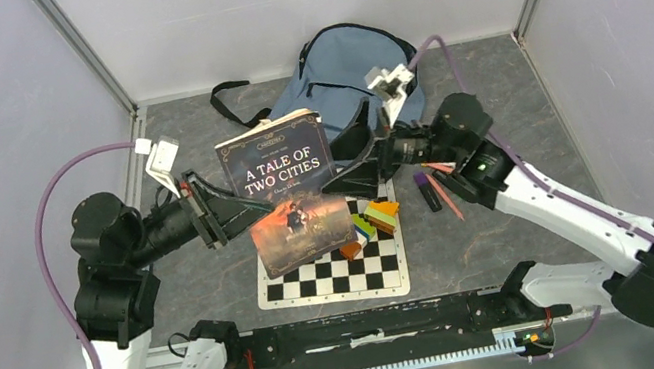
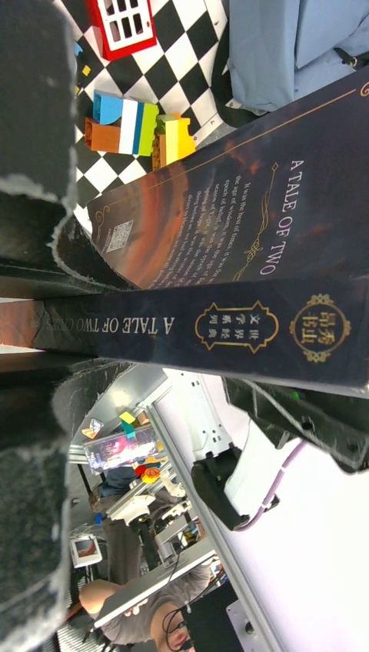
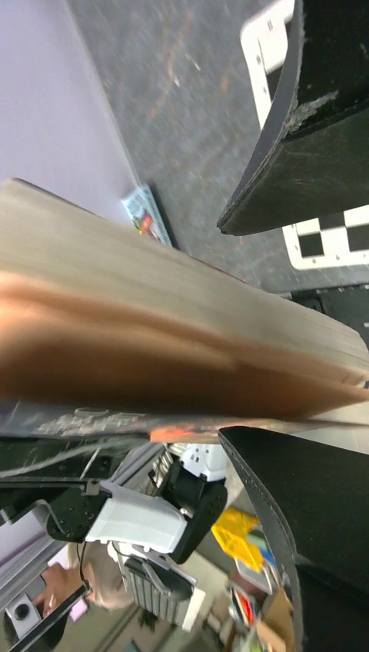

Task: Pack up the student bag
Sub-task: Pick up the book from the center of the board.

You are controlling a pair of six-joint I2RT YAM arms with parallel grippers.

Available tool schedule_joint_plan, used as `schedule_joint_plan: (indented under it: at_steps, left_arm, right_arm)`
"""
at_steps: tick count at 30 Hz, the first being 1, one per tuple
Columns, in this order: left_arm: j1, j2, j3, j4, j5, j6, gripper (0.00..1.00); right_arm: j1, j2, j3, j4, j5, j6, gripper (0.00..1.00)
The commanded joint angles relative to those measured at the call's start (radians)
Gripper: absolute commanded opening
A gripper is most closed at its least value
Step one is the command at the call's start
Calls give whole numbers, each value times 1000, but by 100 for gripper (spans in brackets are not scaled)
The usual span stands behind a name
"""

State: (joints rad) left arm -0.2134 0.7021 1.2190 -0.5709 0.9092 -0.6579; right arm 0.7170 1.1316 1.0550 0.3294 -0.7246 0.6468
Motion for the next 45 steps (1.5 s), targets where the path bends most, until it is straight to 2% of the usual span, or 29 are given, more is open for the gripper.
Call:
schedule_joint_plan:
  at_steps: [1, 3, 6, 8, 11, 12, 15, 16, 18, 20, 22, 23, 24, 25, 28, 32, 36, 38, 45]
  left_arm:
    - [3, -20, 21, 197, 72, 14, 2]
    - [3, -17, 19, 214, 77, 17, 2]
    - [3, -12, 16, 215, 79, 32, 2]
    - [3, -3, 17, 189, 69, 59, 2]
    - [3, 7, 20, 142, 38, 104, 2]
    - [3, 9, 18, 135, 27, 112, 2]
    - [3, 19, 10, 108, -25, 138, 2]
    - [3, 25, 8, 87, -55, 152, 8]
    - [3, 42, 1, 51, -100, 175, 15]
    - [3, 57, -16, 40, -132, 178, 45]
    - [3, 74, -41, 50, -163, 172, 63]
    - [3, 83, -57, 59, -180, 161, 80]
    - [3, 92, -68, 64, -211, 149, 92]
    - [3, 103, -79, 68, -237, 142, 99]
    - [3, 127, -137, 138, -292, 104, 100]
    - [3, 192, -249, 267, -386, -34, 100]
    - [-2, 293, -317, 397, -418, -136, 100]
    - [-13, 354, -320, 442, -432, -164, 100]
    - [-143, 659, -189, 459, -618, -249, 100]
  right_arm:
    - [53, 63, -1, 93, -120, 78, 98]
    - [91, 84, 0, 127, -155, 104, 98]
    - [108, 92, -52, 310, -188, 236, 98]
    - [107, 89, -88, 453, -200, 332, 88]
    - [105, 81, -89, 454, -185, 345, 54]
    - [101, 74, -87, 419, -167, 331, 40]
    - [66, 43, -86, 281, -86, 264, 9]
    - [47, 31, -82, 222, -54, 221, 1]
    - [16, 3, -58, 67, 24, 131, 0]
    - [-5, -19, -31, -47, 102, 52, 0]
    - [-22, -33, -8, -107, 154, -3, 0]
    - [-31, -38, 1, -131, 183, -23, 0]
    - [-40, -40, 13, -166, 205, -47, 0]
    - [-55, -36, 27, -206, 230, -68, 0]
    - [-129, -18, 72, -306, 284, -131, 0]
    - [-276, 16, 150, -460, 395, -243, 0]
    - [-438, 64, 211, -500, 379, -284, 0]
    - [-514, 91, 244, -496, 325, -281, 0]
    - [-664, 180, 316, -506, 358, -348, 0]
